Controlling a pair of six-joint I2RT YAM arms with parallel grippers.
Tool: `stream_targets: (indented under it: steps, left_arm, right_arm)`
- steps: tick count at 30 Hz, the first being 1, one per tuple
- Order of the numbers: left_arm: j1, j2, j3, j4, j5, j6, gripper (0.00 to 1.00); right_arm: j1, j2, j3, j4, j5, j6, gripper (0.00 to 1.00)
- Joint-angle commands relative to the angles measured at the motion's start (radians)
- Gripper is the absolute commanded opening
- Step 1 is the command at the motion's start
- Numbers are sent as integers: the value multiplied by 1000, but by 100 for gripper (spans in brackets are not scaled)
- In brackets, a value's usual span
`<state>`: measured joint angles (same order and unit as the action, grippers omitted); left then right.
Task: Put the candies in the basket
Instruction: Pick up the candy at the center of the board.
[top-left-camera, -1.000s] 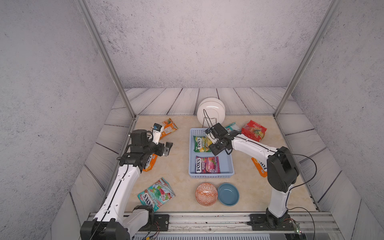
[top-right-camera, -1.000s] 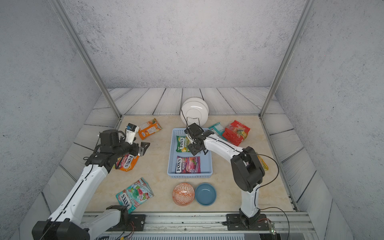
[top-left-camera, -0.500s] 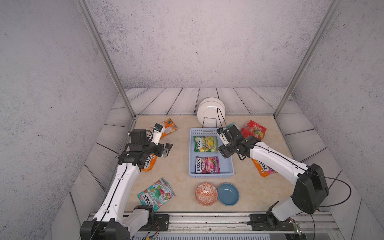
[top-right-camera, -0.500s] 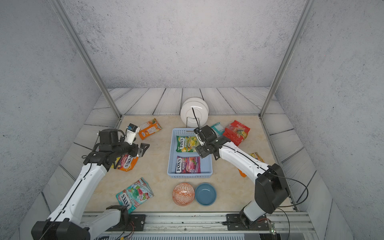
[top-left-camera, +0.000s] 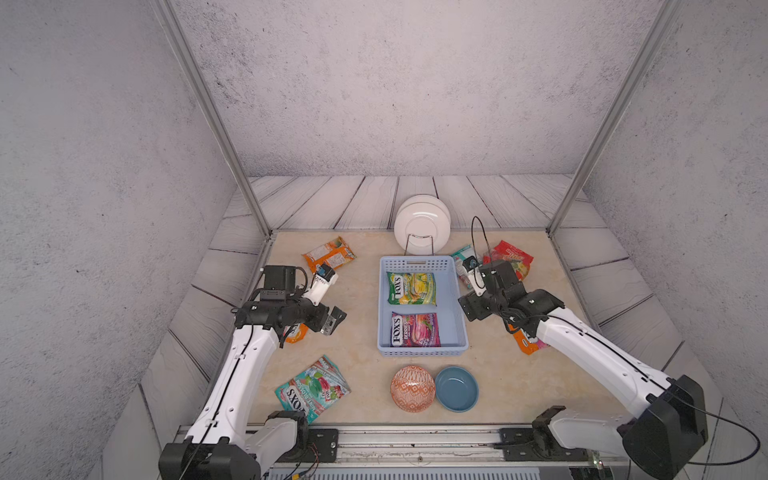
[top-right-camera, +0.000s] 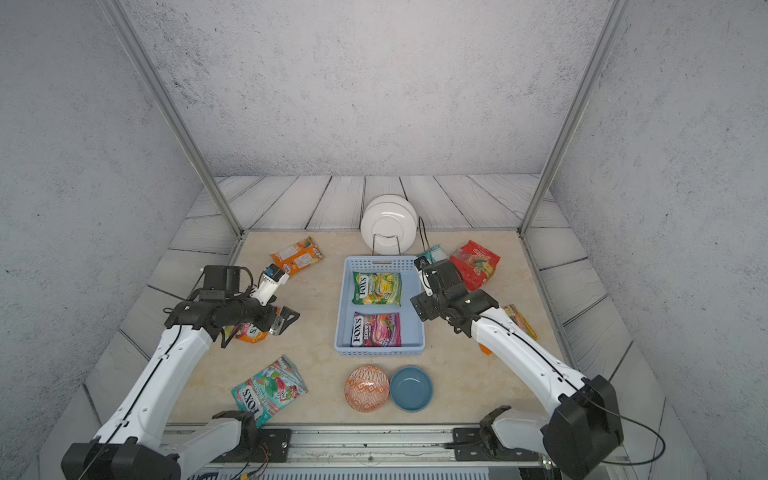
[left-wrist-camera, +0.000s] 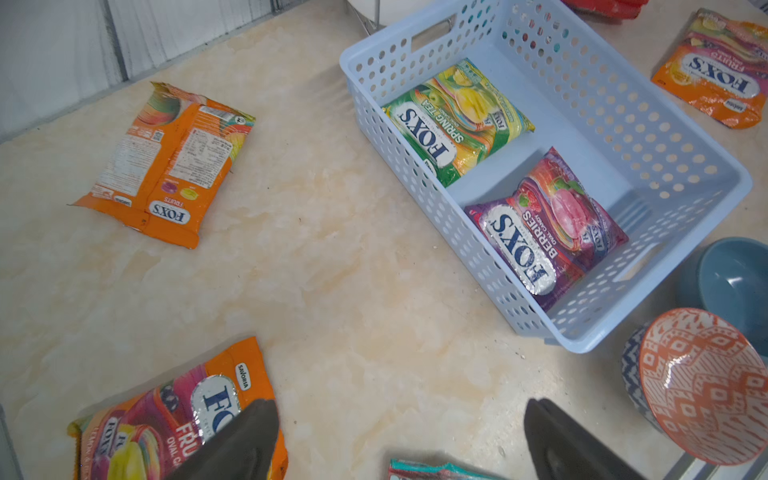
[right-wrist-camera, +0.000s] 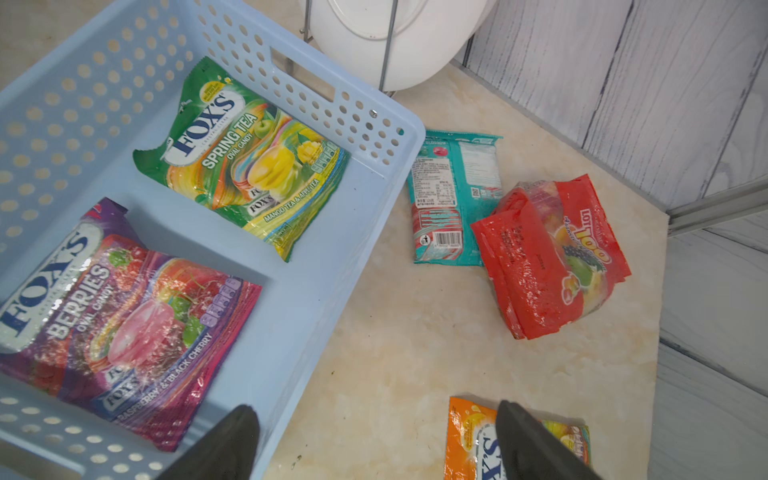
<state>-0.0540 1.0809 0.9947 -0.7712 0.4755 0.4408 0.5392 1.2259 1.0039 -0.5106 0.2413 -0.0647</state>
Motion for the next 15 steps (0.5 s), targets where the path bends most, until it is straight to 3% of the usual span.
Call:
stream_targets:
  steps: [1, 10, 15]
  left_arm:
    - [7, -3, 27, -130, -1, 97, 99]
    - [6, 16, -13, -253, -110, 185, 99]
    - [18, 68, -16, -372, -158, 315, 99]
  right_arm:
    - [-6, -80, -69, 83, 44, -37, 97]
    - [-7, -220, -192, 148, 101, -89, 99]
    - [-7, -275, -247, 198, 132, -119, 99]
